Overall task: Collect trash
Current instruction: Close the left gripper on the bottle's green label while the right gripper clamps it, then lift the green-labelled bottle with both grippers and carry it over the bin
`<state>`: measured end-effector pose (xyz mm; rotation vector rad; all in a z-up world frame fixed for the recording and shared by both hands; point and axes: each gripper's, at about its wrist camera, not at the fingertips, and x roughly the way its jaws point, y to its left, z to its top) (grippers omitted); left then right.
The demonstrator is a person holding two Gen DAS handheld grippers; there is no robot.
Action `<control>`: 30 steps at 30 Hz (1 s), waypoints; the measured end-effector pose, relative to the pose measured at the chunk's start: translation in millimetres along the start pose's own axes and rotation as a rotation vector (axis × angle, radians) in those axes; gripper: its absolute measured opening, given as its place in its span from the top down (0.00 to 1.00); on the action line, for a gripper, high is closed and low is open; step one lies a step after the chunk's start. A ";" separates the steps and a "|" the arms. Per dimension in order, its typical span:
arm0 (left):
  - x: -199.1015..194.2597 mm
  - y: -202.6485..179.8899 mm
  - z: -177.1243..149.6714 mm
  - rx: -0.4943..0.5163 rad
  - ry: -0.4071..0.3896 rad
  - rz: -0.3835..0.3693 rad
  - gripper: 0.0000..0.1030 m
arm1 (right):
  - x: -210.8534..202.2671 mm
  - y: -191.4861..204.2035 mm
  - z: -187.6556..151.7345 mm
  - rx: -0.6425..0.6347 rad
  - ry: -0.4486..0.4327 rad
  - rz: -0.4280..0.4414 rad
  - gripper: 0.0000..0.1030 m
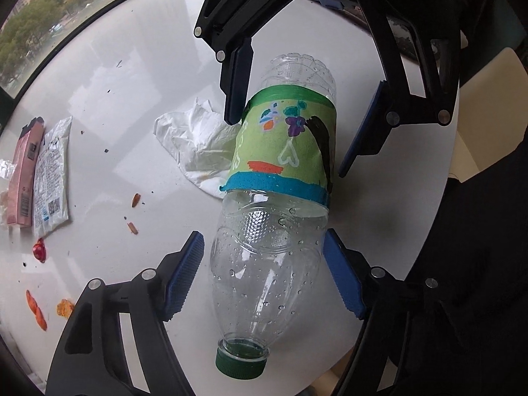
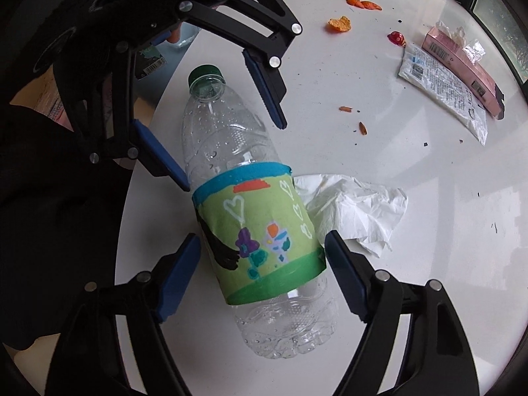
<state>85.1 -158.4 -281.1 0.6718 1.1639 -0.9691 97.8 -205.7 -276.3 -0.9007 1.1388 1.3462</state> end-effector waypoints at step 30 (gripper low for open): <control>-181.8 6.4 -112.2 -0.234 -0.077 0.262 0.37 | -90.9 73.8 165.4 -0.383 -0.097 -0.086 0.36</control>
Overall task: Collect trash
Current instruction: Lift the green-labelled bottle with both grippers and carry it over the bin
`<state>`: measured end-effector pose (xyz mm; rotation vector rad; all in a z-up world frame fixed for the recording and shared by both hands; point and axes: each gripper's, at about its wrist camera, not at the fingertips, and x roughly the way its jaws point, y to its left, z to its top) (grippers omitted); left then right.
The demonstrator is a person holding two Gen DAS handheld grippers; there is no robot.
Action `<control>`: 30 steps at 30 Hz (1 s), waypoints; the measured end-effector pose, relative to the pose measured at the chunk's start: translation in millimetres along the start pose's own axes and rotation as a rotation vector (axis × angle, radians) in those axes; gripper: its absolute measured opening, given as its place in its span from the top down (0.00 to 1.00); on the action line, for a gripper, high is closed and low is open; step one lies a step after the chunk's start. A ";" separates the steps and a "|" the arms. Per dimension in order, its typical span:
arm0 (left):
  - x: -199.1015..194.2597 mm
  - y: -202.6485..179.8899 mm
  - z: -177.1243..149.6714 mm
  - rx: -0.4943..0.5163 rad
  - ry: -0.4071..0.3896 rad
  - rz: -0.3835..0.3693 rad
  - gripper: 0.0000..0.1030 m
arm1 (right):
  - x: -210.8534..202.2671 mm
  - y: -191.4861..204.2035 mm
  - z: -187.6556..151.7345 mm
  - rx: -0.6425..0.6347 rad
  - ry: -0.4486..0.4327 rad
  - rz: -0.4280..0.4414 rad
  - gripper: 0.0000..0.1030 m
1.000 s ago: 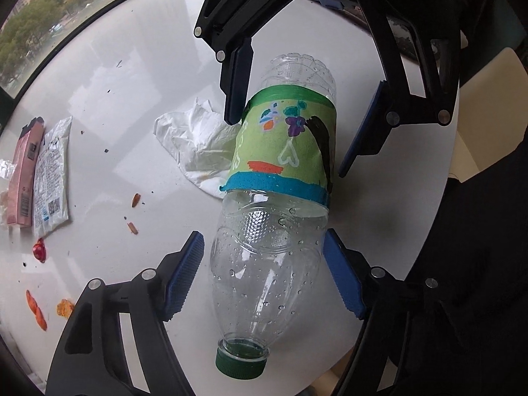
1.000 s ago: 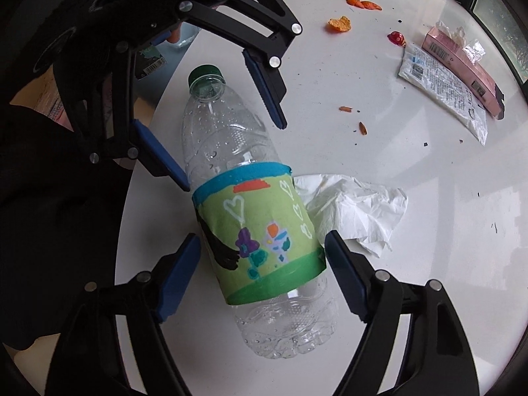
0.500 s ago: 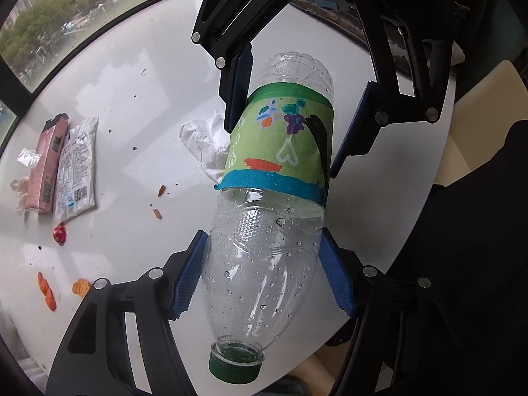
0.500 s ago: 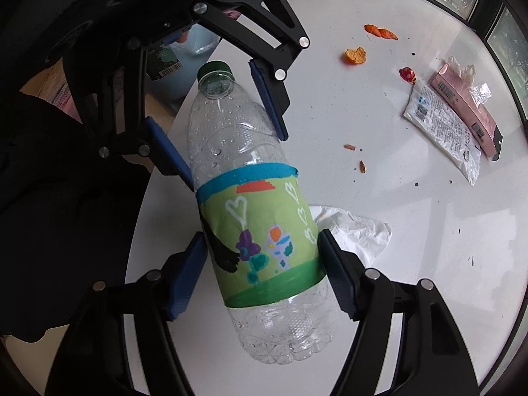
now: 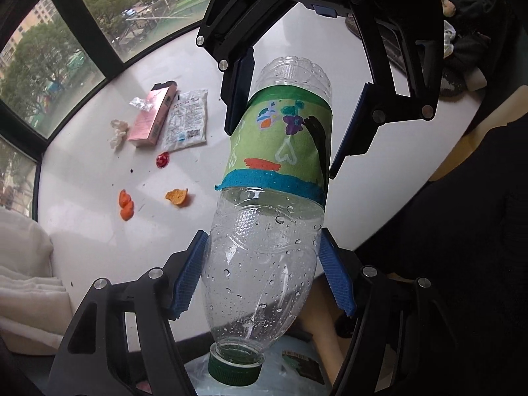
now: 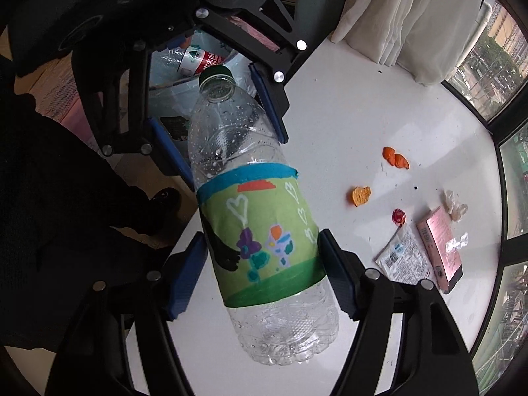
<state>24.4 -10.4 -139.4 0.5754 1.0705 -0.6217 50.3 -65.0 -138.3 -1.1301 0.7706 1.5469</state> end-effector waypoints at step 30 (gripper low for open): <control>-135.6 -38.9 -263.8 -0.581 0.166 0.251 0.37 | 76.0 118.6 259.6 -0.600 -0.116 0.265 0.36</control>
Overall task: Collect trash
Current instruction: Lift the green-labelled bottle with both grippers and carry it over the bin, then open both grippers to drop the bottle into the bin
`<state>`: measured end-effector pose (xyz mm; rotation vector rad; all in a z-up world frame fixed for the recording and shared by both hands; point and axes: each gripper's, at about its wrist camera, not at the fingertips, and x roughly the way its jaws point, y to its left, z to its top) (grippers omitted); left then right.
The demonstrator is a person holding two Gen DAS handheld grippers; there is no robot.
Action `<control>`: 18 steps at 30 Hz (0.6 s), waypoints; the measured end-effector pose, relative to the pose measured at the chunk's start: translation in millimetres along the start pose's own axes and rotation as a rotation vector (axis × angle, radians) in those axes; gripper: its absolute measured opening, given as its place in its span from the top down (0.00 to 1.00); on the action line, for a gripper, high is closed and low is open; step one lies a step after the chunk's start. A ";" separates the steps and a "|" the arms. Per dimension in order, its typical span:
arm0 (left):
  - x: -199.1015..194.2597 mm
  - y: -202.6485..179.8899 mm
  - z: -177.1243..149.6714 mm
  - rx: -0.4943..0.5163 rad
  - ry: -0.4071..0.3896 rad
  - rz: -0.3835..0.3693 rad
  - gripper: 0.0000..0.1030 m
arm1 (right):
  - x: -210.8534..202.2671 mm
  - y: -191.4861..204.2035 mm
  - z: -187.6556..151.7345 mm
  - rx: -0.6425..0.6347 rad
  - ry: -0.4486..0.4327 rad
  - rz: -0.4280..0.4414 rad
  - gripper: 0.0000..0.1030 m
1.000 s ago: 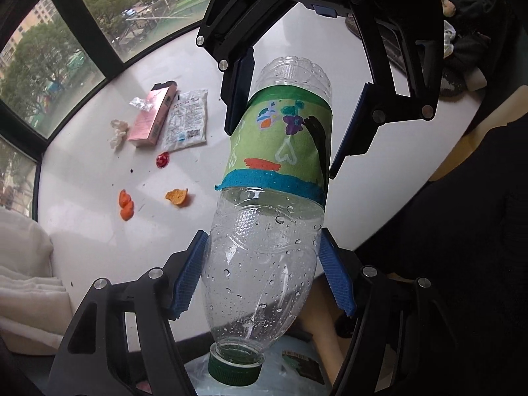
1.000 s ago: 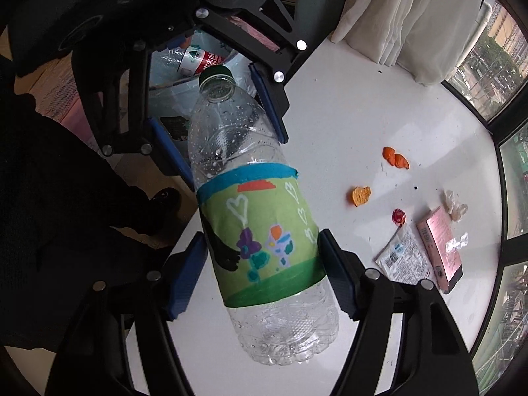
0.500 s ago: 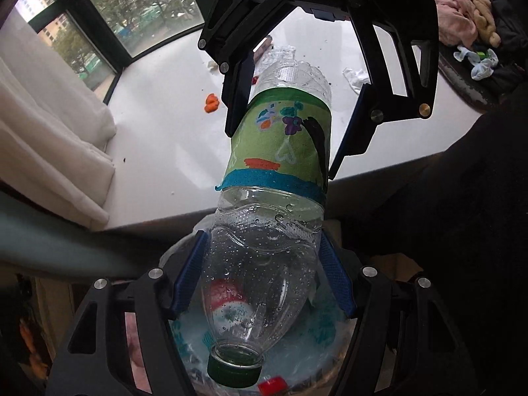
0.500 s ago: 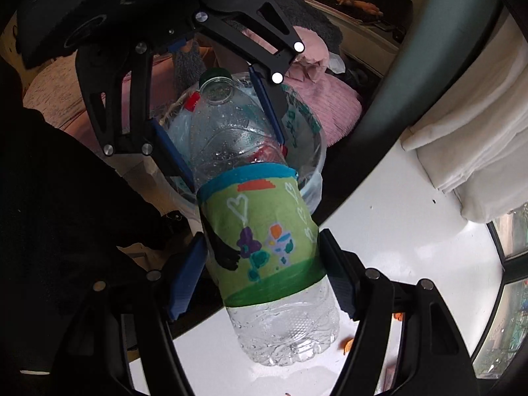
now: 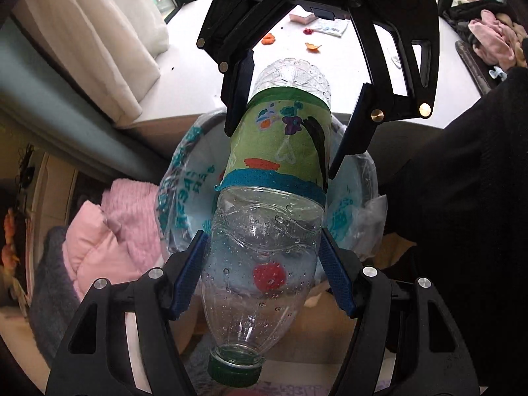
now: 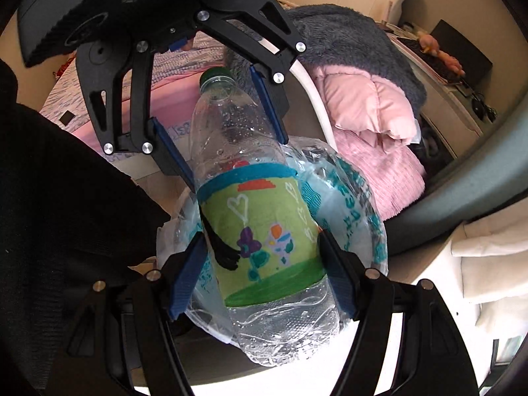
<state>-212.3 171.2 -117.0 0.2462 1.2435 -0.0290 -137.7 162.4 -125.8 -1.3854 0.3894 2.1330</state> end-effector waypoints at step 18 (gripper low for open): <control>55.2 -0.3 4.7 0.017 0.219 -0.050 0.37 | 60.7 -8.5 -14.0 0.016 -0.022 0.106 0.36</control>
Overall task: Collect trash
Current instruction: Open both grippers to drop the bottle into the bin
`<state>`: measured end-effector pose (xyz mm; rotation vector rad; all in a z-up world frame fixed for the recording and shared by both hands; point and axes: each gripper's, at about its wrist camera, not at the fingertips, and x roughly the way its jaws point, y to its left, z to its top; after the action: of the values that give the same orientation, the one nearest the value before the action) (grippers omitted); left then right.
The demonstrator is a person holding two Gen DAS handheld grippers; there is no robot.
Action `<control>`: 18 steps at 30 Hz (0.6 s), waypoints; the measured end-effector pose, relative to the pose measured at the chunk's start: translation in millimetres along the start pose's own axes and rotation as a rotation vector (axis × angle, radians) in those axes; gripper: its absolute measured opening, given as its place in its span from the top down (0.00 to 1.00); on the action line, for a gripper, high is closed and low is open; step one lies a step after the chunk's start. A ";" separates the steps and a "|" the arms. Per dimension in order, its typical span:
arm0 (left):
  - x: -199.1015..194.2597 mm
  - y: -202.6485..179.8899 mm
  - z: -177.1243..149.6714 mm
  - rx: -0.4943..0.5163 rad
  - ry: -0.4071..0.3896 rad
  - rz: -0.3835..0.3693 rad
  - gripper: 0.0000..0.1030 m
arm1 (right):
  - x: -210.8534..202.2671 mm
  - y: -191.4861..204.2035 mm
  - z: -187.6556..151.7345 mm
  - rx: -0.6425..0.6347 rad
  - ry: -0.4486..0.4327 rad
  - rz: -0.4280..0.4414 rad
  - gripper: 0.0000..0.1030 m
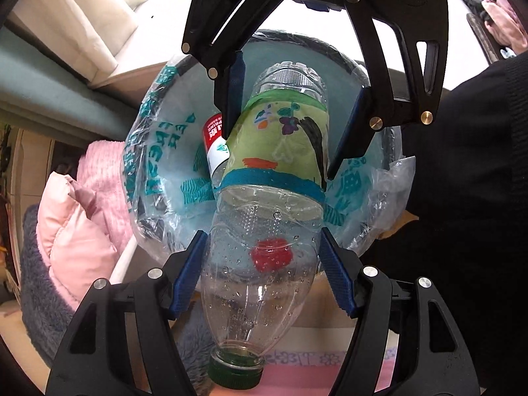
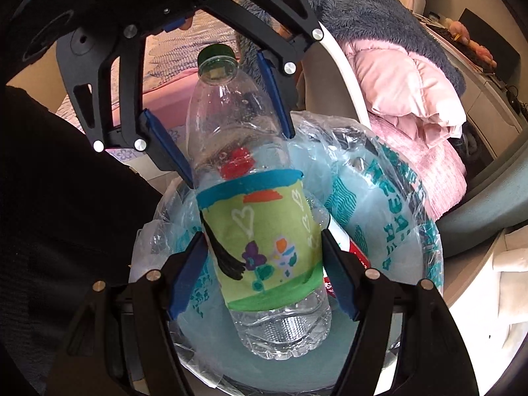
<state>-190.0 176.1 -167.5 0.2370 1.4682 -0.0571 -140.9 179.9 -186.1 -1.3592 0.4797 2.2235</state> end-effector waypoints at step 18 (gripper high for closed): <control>-15.8 4.5 5.2 -0.077 -0.138 0.007 0.06 | -65.8 -4.6 -39.2 0.291 -0.164 -0.197 0.08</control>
<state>-185.7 177.8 -150.9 0.1718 1.3295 -0.0108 -84.5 148.5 -144.8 -1.0189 0.5593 1.9941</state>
